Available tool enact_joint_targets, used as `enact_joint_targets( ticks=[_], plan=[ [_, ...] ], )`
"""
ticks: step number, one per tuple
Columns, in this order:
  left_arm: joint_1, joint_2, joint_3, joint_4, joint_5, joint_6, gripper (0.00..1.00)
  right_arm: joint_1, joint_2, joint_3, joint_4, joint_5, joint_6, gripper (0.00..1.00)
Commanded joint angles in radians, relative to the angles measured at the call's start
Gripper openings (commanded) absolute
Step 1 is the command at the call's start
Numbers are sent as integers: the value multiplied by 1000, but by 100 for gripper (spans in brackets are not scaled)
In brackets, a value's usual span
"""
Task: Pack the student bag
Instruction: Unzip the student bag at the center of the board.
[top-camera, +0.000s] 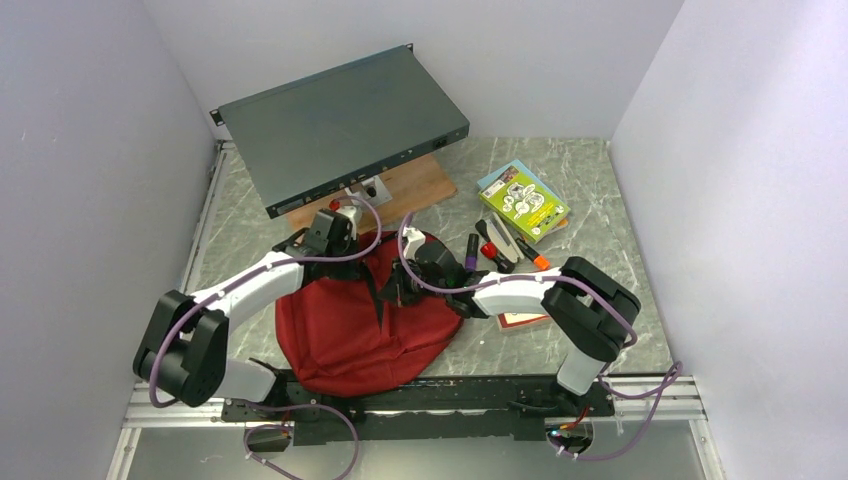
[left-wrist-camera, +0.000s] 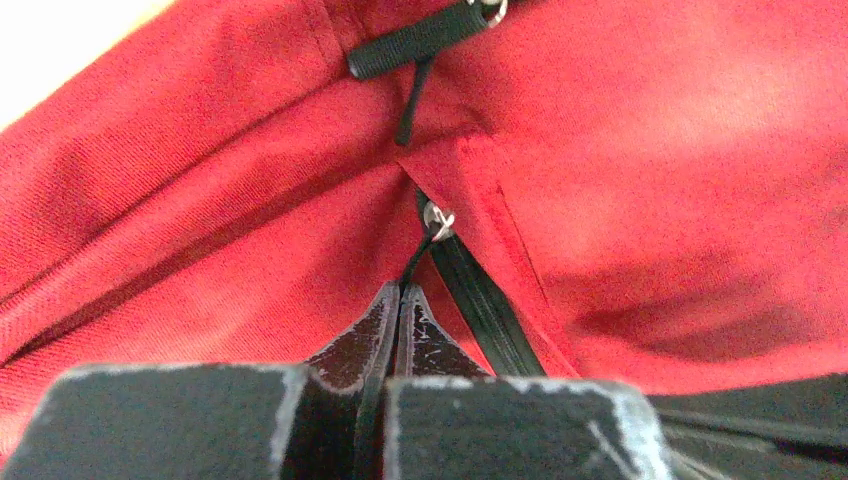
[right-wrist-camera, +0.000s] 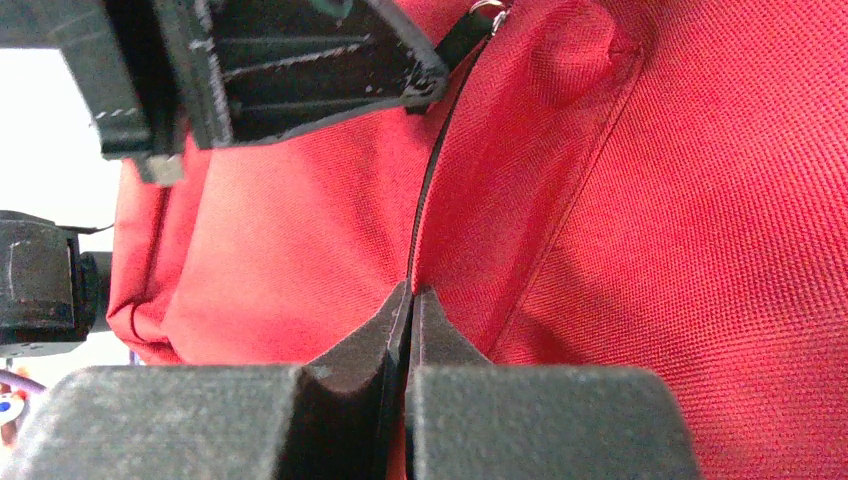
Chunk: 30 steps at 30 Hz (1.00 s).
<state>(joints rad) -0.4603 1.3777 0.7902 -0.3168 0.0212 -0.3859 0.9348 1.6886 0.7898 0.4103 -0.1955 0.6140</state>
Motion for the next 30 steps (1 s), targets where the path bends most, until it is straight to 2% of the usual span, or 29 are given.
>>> enact_joint_targets(
  ticks=[1, 16, 30],
  plan=[
    [-29, -64, 24, -61, 18, -2, 0, -13, 21, 47, 61, 26, 32, 0],
    [-136, -177, -16, -181, 84, -103, 0, -19, 34, 118, 70, 122, 79, 0],
    [-288, -341, -77, -258, 91, -218, 0, -29, 74, 158, 70, 111, 62, 0]
  ],
)
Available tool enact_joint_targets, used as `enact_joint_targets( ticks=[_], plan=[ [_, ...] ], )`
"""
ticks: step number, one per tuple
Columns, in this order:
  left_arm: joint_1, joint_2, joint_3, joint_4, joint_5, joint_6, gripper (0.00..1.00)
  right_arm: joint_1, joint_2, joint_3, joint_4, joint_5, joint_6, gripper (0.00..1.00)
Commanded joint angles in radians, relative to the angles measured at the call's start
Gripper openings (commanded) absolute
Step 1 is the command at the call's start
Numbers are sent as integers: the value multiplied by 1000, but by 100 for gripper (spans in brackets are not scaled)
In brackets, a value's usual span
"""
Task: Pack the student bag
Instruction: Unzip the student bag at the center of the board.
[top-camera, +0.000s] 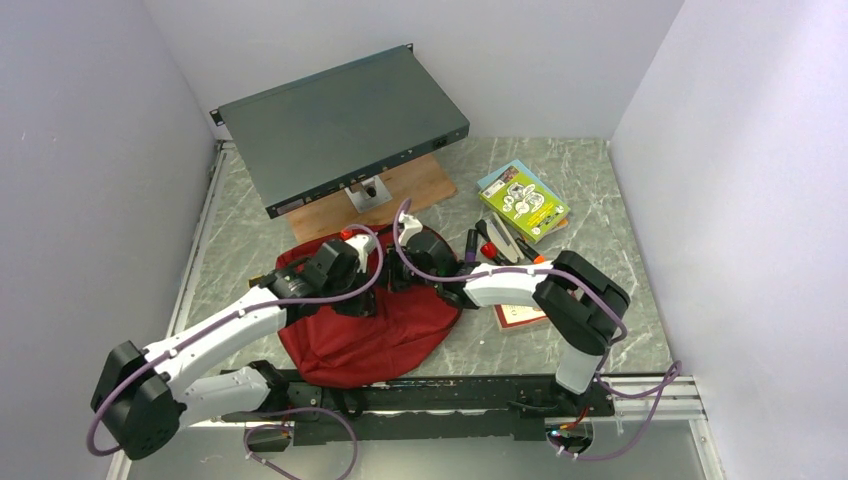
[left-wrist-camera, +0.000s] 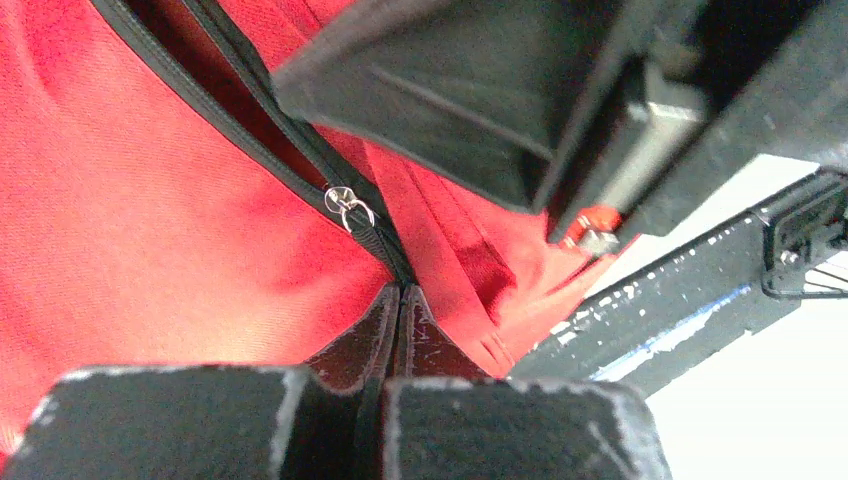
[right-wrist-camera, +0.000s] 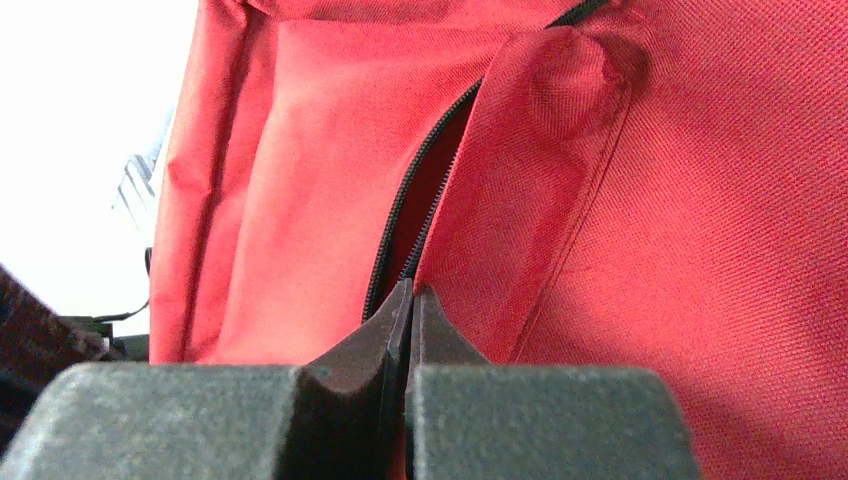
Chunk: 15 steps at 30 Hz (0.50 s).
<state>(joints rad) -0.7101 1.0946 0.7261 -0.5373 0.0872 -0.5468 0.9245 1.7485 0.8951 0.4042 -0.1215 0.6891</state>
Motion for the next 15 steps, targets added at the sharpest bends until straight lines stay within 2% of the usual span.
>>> enact_joint_targets(
  ticks=[1, 7, 15],
  plan=[
    [-45, -68, -19, -43, 25, -65, 0, -21, 18, 58, 70, 35, -13, 0],
    [-113, -123, -52, -26, 80, -141, 0, -32, 34, 73, 67, 34, -20, 0],
    [-223, -155, -83, -50, 44, -233, 0, -39, 40, 71, 79, 19, -17, 0]
  ],
)
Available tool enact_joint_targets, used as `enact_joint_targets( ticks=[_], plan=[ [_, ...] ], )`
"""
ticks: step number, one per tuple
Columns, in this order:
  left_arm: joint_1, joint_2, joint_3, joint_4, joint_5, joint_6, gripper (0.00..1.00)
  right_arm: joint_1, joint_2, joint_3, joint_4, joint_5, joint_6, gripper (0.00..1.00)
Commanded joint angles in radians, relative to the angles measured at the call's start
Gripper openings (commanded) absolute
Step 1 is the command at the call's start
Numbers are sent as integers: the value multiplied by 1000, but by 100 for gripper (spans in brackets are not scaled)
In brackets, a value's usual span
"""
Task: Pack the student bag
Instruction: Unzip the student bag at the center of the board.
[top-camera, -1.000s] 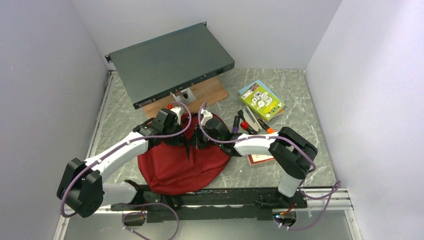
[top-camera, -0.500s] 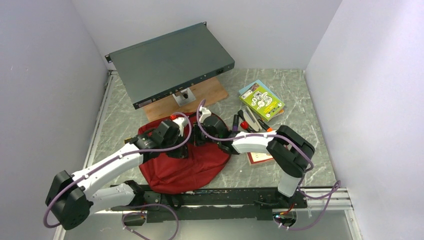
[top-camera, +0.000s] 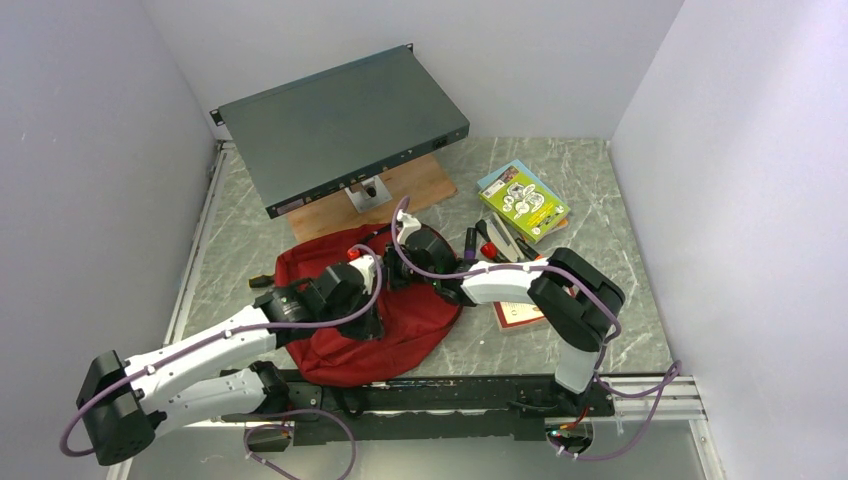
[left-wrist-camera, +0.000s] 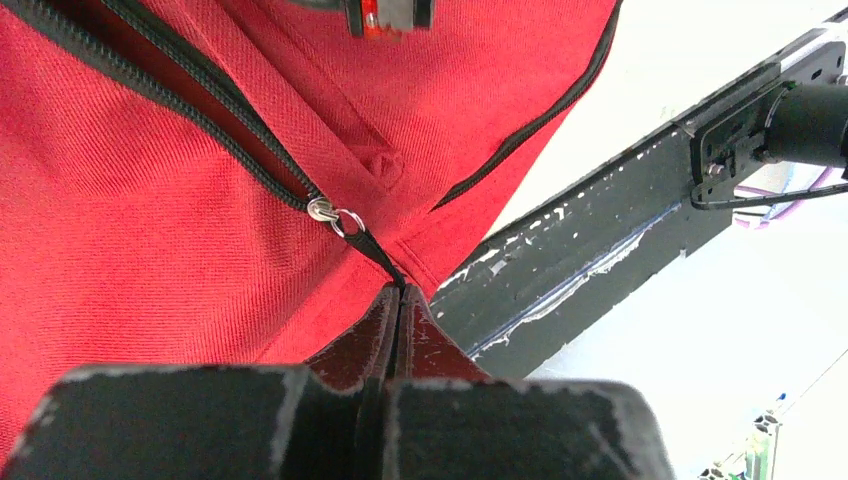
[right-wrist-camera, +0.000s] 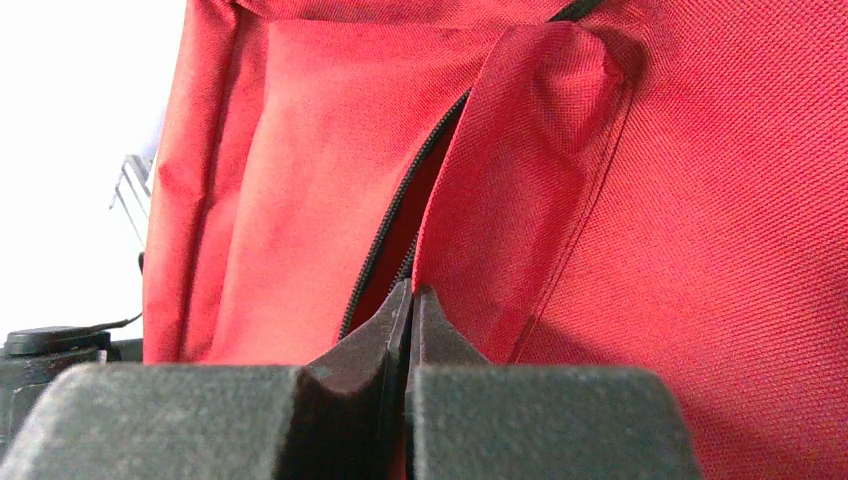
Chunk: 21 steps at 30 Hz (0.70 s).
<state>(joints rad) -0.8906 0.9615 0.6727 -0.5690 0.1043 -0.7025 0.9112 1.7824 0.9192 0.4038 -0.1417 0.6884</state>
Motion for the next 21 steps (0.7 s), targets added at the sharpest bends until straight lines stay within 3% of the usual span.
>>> enact_joint_targets(
  ticks=[1, 5, 6, 9, 10, 11, 16, 21],
  plan=[
    [-50, -22, -45, -12, 29, -92, 0, -25, 5, 44, 87, 34, -17, 0],
    [-55, -48, -89, 13, 14, -127, 0, -26, 0, 37, 88, 1, -37, 0],
    [-54, -54, -88, 5, 4, -130, 4, -26, -5, 31, 88, -9, -45, 0],
    [-55, -85, -56, -60, -81, -127, 60, -25, -19, 8, 96, -40, -69, 0],
    [-54, -105, -42, -82, -99, -126, 74, -25, -20, 6, 88, -55, -76, 0],
    [-53, -128, -26, -98, -151, -118, 82, -25, -20, 6, 83, -75, -81, 0],
    [-7, -191, 86, -165, -352, -62, 100, -21, -23, -45, 142, -146, -59, 0],
    [172, -133, 109, -111, -401, 2, 93, -21, -38, -77, 186, -164, -27, 0]
  ],
)
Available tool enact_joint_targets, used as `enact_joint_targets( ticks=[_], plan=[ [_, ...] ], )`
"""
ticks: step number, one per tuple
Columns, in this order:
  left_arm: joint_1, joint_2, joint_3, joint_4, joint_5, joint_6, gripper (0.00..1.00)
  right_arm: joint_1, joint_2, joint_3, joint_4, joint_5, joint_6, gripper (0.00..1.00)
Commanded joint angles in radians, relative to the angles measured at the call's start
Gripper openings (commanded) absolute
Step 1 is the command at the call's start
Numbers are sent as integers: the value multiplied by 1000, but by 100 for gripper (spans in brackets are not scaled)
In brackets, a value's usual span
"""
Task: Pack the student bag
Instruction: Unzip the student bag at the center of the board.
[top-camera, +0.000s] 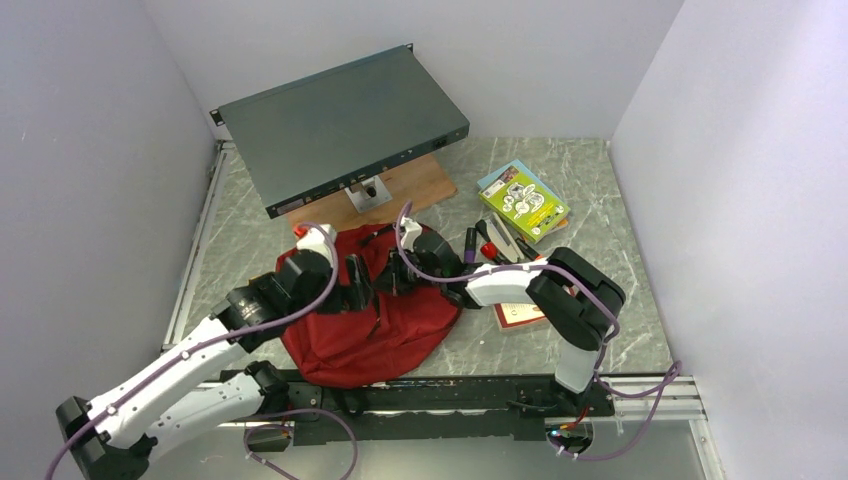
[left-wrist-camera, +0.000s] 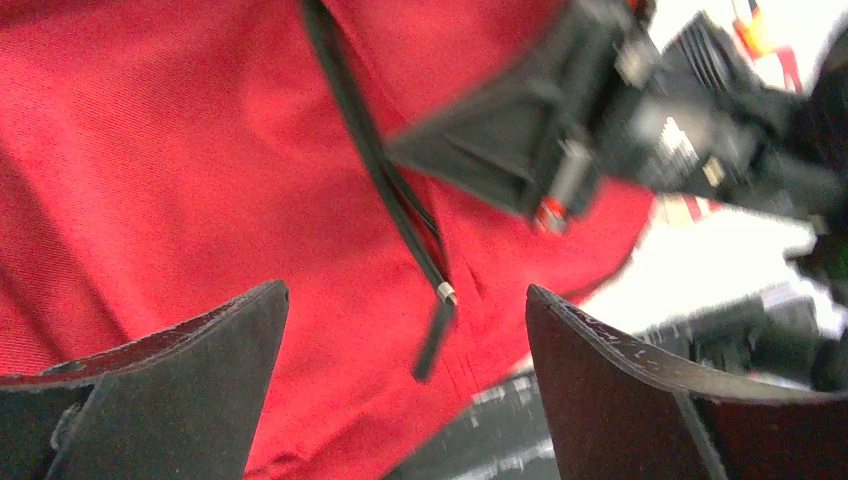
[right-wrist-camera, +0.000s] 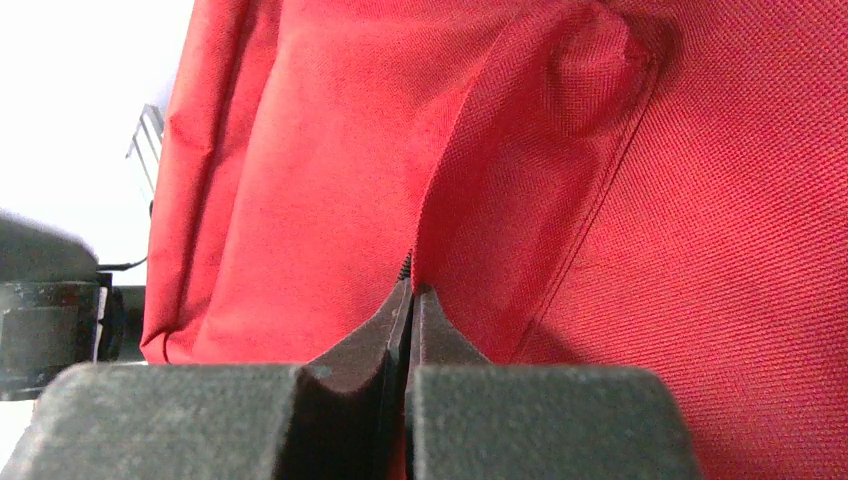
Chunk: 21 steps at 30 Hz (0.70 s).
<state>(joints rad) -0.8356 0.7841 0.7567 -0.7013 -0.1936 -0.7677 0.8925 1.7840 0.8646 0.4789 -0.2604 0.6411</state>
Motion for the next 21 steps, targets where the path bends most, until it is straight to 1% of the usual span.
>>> enact_joint_targets(
  ticks=[1, 3, 4, 5, 7, 10, 12, 13, 16, 21],
  plan=[
    [150, 66, 21, 46, -86, 82, 90, -3, -43, -24, 111, -46, 25, 0],
    [198, 128, 25, 91, -39, 108, 78, -2, -58, -31, 117, -47, 39, 0],
    [208, 161, 27, 116, -29, 118, 72, -2, -67, -42, 135, -42, 53, 0],
    [212, 196, 33, 125, -32, 122, 68, -3, -76, -52, 151, -35, 69, 0],
    [213, 261, 38, 140, -37, 120, 64, -4, -92, -64, 156, -9, 105, 0],
    [214, 342, 32, 185, -26, 102, 61, -4, -111, -76, 168, 8, 119, 0],
    [214, 401, 40, 201, -21, 91, 54, -4, -116, -90, 190, 13, 124, 0],
    [214, 421, 41, 209, -22, 86, 54, -5, -115, -89, 191, 13, 124, 0],
    [213, 461, 36, 251, -15, 75, 62, -4, -106, -95, 220, 1, 136, 0],
    [213, 531, 62, 253, -75, 57, 66, -5, -110, -117, 242, 0, 141, 0]
  ],
)
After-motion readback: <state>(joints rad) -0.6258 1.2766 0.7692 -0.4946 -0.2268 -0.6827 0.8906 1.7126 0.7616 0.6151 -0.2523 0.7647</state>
